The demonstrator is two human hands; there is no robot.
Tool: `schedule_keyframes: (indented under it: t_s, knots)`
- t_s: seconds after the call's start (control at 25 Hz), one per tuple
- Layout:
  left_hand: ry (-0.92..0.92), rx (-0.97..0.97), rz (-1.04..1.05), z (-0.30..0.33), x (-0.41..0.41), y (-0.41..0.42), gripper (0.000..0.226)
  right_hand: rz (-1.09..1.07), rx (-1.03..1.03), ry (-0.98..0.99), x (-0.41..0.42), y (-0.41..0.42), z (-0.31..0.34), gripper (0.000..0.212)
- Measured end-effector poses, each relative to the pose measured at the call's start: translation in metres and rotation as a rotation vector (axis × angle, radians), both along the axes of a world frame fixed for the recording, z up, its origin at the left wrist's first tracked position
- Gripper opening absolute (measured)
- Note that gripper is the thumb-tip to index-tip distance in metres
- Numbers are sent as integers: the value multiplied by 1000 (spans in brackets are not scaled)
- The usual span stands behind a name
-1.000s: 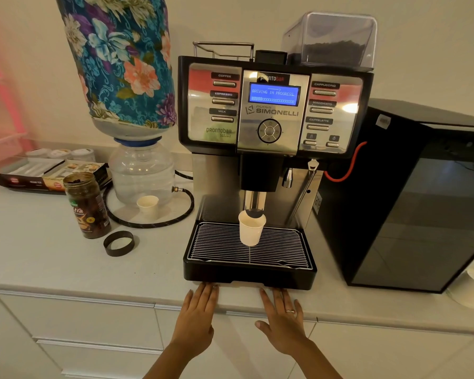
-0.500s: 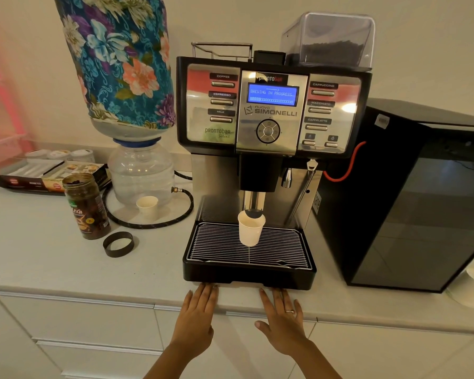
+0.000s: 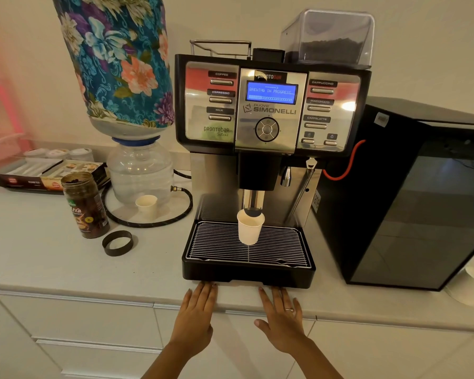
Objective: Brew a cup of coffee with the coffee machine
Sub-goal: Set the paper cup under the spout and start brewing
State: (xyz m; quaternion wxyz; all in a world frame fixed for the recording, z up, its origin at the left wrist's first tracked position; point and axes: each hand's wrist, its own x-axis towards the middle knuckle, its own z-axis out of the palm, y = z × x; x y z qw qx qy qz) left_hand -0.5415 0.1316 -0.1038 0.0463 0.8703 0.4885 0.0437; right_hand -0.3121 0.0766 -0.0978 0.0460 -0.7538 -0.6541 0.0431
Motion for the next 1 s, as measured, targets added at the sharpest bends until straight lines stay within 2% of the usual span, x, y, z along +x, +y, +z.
schedule_keyframes:
  t_s: [0.6,0.76,1.0]
  knots:
    - [-12,52,-2,0,1,-1,103,12,-9,-23,2,1,-5,100]
    - [-14,59,-10,-2,0,0,105,58,16,-90,4,-2,-5,94]
    - [-35,51,-20,0,2,0,109,27,12,-31,3,1,-8,99]
